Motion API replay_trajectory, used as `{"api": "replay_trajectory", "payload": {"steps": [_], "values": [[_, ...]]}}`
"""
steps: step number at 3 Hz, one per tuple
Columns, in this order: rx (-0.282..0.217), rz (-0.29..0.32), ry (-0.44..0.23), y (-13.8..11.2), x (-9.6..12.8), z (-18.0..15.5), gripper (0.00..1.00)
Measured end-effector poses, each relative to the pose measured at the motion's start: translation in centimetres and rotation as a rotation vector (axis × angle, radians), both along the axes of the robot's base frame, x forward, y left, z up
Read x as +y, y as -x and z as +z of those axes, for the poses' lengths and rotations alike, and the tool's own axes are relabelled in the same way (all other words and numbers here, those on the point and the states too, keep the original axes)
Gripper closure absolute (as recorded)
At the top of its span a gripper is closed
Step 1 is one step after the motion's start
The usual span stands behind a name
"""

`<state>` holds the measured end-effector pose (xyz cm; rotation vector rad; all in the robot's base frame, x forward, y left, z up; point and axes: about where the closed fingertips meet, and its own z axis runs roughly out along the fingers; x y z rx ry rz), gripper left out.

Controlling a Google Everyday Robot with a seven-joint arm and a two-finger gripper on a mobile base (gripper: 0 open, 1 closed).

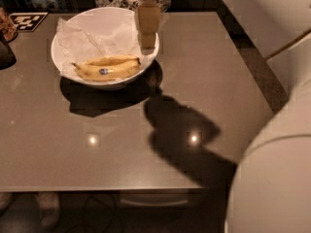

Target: Pick banana from white bowl

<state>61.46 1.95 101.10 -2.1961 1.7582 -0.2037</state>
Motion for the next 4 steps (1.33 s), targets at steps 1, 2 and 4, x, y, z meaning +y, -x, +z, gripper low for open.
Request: {"api": "replay_trajectory", "payload": {"steps": [1, 2, 4], "values": [[0.023, 0.016, 0.002, -1.5, 1.6, -1.4, 0.19], [0.065, 0.017, 0.011, -2.6, 2.8, -3.6, 0.29], [0.149, 0.024, 0.057, -4.0, 4.5, -8.4, 0.25]]}}
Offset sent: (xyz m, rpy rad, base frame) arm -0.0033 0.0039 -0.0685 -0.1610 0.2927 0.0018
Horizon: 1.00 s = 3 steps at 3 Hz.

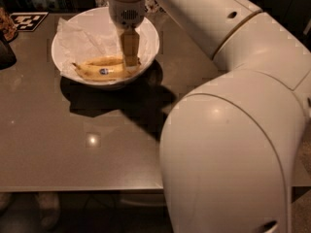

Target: Pick banana from white bowl

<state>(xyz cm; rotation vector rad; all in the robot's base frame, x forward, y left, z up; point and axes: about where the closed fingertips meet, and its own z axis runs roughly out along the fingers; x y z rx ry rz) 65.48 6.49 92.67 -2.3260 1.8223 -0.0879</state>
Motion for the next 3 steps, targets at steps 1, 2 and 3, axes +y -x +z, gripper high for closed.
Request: {"api": "replay_trajectory", "payload": {"steps": [1, 2, 3], "values": [[0.035, 0.01, 0.011, -0.2, 0.9, -1.7, 0.3], [0.06, 0.016, 0.015, -0.2, 1.6, -2.6, 0.48], [0.075, 0.014, 0.017, -0.2, 1.8, -3.1, 0.59]]}}
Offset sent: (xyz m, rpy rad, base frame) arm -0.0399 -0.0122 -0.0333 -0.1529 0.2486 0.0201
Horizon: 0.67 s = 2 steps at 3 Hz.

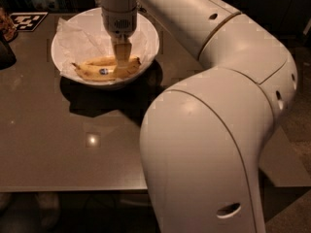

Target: Pick banana from white bowl

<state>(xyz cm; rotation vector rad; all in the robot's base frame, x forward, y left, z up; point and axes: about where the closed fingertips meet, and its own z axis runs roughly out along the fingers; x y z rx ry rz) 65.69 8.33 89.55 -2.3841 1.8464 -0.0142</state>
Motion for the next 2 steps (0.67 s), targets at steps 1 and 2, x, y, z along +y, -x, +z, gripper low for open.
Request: {"api": "replay_trajectory", "payload": {"steps": [1, 2], "values": [[0.014, 0.003, 0.002, -0.16, 0.27, -0.49, 0.48], [0.021, 0.008, 0.007, -0.2, 0.39, -0.73, 0.47]]}}
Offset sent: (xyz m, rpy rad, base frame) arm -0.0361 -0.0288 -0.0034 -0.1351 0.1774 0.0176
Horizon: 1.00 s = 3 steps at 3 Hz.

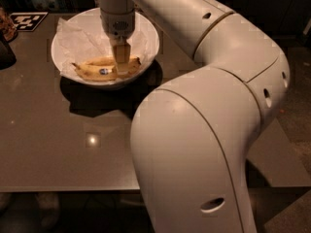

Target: Pick banana from white bowl

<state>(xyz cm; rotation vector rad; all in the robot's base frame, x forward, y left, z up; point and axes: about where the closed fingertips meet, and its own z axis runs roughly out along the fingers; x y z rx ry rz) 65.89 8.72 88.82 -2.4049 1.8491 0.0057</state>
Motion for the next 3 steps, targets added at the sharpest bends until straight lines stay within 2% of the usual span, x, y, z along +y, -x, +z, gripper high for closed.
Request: {"api": "replay_trajectory", "payload": {"steps": [1, 3], "values": [[0.004, -0.001, 0.006, -0.11, -0.13, -0.15, 0.6], [0.011, 0.006, 0.018, -0.38, -0.44, -0.4, 0.62]]}}
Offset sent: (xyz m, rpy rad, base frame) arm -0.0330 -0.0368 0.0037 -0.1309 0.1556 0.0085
